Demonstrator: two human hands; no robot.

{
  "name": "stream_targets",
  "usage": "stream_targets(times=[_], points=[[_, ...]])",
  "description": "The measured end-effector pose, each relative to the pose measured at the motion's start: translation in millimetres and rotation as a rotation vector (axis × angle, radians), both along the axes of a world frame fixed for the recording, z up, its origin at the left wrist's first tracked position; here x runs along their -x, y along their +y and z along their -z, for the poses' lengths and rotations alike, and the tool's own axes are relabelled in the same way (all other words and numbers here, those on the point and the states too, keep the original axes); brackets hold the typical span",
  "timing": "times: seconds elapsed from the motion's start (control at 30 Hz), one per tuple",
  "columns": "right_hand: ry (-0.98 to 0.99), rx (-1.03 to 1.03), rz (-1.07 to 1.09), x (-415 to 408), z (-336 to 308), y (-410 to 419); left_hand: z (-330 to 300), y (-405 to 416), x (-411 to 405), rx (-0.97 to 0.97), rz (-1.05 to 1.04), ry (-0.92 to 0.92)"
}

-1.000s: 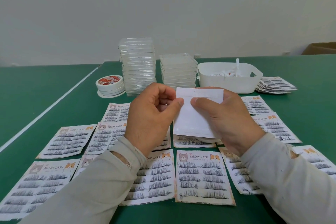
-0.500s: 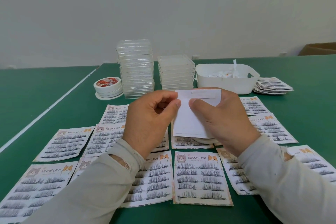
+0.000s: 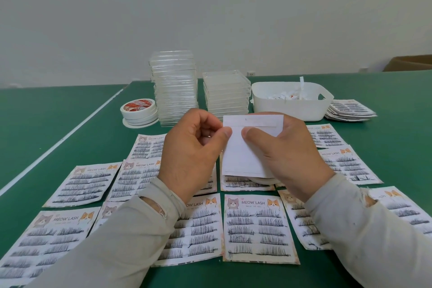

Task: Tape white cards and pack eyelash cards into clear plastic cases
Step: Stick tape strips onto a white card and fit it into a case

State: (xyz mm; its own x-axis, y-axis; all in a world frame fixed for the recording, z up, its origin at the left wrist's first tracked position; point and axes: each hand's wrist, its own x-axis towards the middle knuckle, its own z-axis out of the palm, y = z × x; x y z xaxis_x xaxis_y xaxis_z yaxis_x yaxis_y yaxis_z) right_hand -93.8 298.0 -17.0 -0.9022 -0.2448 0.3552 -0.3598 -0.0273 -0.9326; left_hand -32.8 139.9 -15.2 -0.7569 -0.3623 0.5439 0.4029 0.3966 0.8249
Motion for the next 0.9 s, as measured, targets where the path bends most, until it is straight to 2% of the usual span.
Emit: stream_targets(times=[0.47,0.73,0.9], points=[[0.01,-0.013,0.001,-4.3,-4.8,-1.3,-0.8,-0.8,-3.5,0.05,-0.014,0.022],[0.124,-0.063,0.02,-4.5,-4.2,-0.2,-2.9,-1.3,-1.8,0.02,0.021,-0.025],[0.101,-0.066,0.025,-5.5,-4.7,-0.6,-1.3,-0.6,-0.5,0.051,0.012,-0.05]])
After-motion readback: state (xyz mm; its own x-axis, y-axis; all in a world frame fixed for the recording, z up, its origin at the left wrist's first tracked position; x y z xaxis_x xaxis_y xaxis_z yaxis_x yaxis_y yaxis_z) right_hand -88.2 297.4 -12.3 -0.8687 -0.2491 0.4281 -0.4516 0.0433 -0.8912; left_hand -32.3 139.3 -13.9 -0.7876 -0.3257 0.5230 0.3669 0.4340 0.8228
